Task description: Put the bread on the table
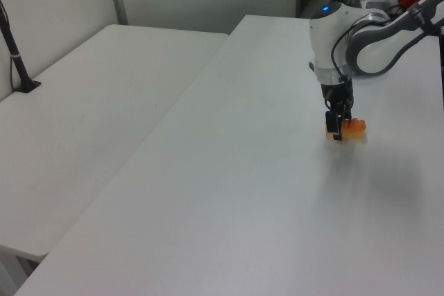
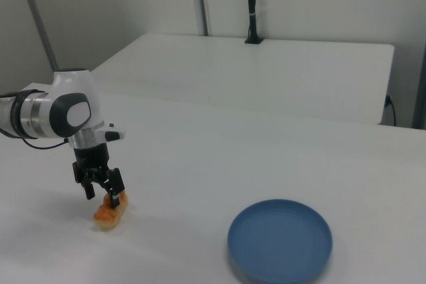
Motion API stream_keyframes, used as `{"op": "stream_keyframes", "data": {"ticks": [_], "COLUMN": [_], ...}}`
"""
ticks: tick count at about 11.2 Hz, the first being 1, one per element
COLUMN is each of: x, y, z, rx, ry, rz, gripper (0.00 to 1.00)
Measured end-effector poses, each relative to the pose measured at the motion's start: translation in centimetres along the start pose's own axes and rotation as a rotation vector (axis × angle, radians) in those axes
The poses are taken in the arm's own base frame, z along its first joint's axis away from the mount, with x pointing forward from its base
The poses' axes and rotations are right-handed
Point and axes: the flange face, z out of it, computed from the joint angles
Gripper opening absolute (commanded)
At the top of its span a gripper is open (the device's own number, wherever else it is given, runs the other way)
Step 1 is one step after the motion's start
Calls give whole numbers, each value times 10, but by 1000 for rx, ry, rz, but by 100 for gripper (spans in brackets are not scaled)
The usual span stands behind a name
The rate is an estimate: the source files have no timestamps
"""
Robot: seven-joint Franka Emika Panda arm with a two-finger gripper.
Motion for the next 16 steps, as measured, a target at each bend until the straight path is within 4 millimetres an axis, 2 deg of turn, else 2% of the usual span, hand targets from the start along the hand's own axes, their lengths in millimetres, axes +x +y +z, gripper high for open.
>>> {"op": "stream_keyframes", "data": {"ticks": [2,4,6,8,11,14,16], "x": [-1,-1,-3,-4,-13,-26,-29], "y": [8,22,41,72,134,177,192], "z": [-6,-26,-65,-119,-198,-242,-254], "rx": [1,12,24,58,82,127,145], "ry": [-1,35,83,101,122,125,146], "rz": [28,33,-15,-51,-20,25,50], "gripper": [100,100,100,100,100,100,100]}}
